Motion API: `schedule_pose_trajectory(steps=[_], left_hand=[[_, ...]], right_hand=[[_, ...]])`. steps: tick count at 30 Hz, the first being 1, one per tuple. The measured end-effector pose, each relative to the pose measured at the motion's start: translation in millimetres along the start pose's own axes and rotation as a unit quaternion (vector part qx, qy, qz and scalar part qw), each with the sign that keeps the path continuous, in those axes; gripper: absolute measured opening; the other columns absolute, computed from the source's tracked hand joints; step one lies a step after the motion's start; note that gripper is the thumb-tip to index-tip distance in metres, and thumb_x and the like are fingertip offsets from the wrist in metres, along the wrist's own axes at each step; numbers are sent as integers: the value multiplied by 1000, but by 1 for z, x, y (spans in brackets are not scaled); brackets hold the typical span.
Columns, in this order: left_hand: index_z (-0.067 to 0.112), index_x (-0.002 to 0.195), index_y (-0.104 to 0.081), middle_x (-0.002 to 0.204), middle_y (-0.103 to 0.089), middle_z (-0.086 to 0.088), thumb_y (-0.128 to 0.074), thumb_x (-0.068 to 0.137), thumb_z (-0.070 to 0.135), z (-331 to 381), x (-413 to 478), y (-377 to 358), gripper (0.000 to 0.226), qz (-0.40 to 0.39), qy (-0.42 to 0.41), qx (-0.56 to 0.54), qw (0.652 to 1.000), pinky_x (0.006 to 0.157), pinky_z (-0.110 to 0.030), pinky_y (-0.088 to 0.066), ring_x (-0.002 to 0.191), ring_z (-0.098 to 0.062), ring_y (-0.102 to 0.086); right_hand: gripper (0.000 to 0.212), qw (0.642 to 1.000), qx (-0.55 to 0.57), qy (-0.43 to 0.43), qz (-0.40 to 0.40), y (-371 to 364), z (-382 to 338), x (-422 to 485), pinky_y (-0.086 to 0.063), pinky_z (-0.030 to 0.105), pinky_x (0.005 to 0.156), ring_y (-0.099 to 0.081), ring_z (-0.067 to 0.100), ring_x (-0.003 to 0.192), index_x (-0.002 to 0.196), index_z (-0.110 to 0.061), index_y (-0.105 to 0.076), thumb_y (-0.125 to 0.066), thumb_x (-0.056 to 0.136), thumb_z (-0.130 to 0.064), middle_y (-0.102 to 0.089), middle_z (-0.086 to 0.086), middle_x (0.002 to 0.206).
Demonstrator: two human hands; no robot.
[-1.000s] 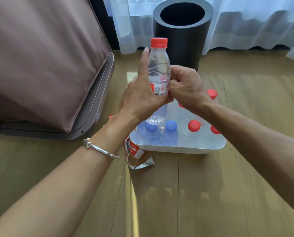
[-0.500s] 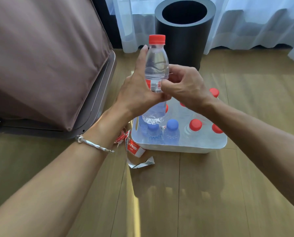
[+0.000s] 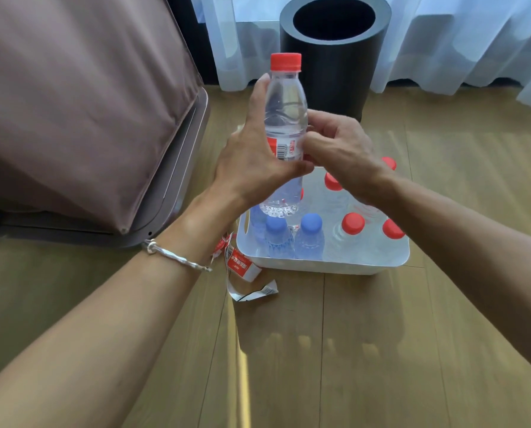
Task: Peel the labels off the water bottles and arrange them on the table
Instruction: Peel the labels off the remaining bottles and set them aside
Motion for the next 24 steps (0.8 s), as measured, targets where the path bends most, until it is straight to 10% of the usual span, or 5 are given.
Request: schedule_pose_trajectory(steps=[15, 24], left_hand=[[38, 151, -19, 119, -65, 6, -82, 68, 49, -10, -2, 2, 105, -14, 17, 1, 1000, 89, -41, -55, 98, -15, -68], [31, 154, -12, 115, -66, 2, -81, 72, 49, 5, -4, -1, 109, 11, -6, 23, 1000, 84, -43, -56, 96, -20, -67]], right_hand=[[26, 998, -64, -11, -12, -3, -5, -9, -40, 4, 48, -55, -12, 50, 114, -7, -69, -51, 95, -2, -63, -12, 74], [23, 999, -4, -22, 30, 4, 4, -1, -51, 12, 65, -68, -5, 73, 110, -8, -70, -51, 97, -4, -70, -6, 85]])
Point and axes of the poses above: each hand's wrist, its own x-axis towards the middle knuckle, its own y-axis out of the back of the hand, z = x × y, the point moved 7 cm from there along x, towards the middle knuckle
